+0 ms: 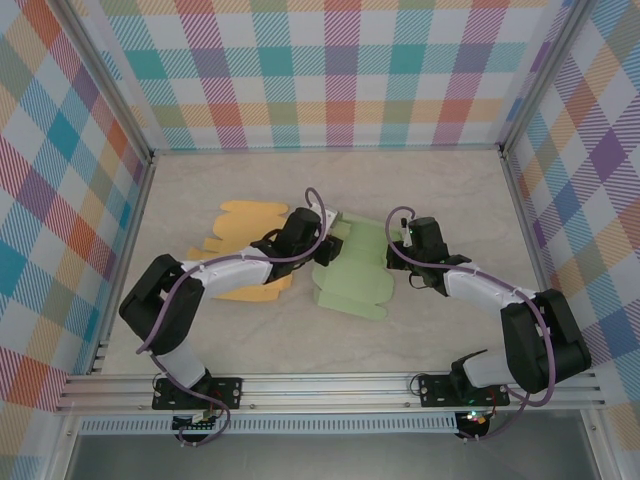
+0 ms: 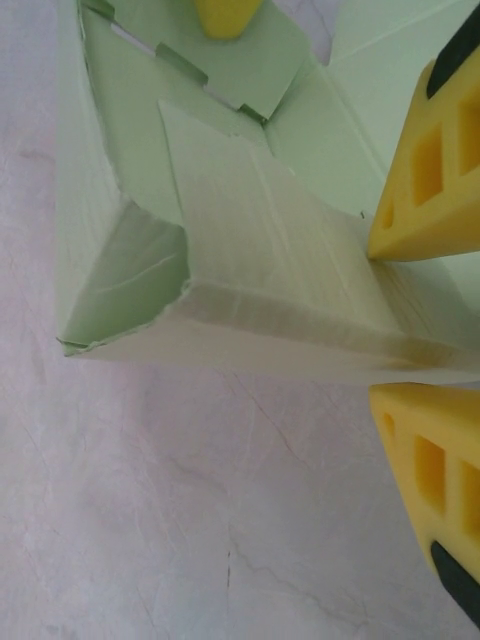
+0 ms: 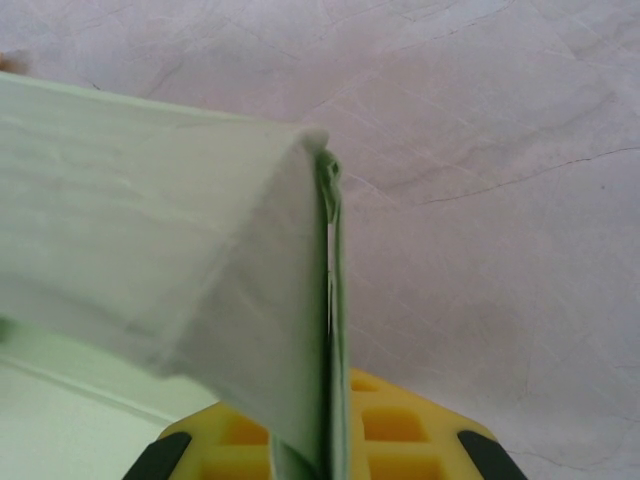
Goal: Fold the paper box
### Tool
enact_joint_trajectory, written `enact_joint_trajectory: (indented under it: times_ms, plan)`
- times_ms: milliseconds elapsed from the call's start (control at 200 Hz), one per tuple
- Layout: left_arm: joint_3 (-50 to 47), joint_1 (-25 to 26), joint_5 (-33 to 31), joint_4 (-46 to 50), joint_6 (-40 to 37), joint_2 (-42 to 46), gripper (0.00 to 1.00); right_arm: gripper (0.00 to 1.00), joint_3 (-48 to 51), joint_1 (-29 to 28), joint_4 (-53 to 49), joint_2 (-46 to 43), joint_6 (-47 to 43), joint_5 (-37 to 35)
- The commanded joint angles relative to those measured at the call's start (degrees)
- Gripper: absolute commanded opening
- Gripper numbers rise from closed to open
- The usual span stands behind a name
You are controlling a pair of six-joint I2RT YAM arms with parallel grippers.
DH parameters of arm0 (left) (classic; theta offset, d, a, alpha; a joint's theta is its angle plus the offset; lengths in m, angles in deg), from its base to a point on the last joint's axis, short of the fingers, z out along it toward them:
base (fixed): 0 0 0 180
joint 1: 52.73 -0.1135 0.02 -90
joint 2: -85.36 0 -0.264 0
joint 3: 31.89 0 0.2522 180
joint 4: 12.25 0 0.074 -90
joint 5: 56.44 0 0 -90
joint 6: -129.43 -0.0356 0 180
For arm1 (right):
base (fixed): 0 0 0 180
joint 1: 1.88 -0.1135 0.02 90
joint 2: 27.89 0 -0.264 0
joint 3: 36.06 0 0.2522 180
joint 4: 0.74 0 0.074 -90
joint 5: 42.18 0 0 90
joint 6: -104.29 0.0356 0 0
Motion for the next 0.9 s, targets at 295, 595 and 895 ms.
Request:
enact_joint_trajectory:
  times_ms: [295,595,895]
  plan:
    - [2.94,3.93,-20.73,-7.14,1.60,-3.67,0.23,0.00,-1.40,0.22,0.02,-0.41,0.00,1.12]
    - [3.51,4.55,-24.47,-9.77,1.54,-4.53,0.21,0.00,-1.31,0.22,-0.22,-0.86,-0.04,1.14]
    - [4.26,4.50,-33.33,-9.26,4.70,-5.57,0.09,0.00,-1.20,0.22,0.00,-0.87,0.33,1.61]
